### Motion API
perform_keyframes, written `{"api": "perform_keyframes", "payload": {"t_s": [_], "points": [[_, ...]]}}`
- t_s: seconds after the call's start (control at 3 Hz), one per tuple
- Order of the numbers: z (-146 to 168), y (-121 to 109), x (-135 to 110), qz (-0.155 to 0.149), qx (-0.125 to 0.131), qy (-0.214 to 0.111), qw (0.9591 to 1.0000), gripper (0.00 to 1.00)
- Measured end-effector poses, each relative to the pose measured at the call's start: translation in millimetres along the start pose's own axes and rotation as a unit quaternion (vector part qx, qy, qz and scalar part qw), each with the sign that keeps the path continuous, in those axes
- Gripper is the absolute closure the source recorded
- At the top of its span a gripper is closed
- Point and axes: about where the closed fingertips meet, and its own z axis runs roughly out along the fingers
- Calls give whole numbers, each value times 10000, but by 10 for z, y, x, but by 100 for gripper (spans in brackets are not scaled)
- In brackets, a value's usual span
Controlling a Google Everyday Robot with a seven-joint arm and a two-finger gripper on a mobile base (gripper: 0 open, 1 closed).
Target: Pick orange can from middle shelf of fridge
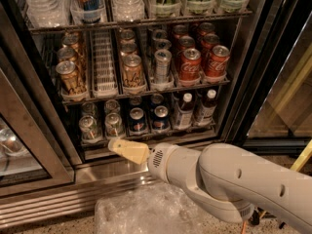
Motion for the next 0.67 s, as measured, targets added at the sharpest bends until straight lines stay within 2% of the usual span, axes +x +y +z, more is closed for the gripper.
{"api": "perform_keyframes", "payload": {"t_s": [0.33, 0.67], "points": [[-56, 68, 62, -654, 335, -151, 9972, 0], [-120, 188, 96, -1853, 949, -546, 9766, 0]]}}
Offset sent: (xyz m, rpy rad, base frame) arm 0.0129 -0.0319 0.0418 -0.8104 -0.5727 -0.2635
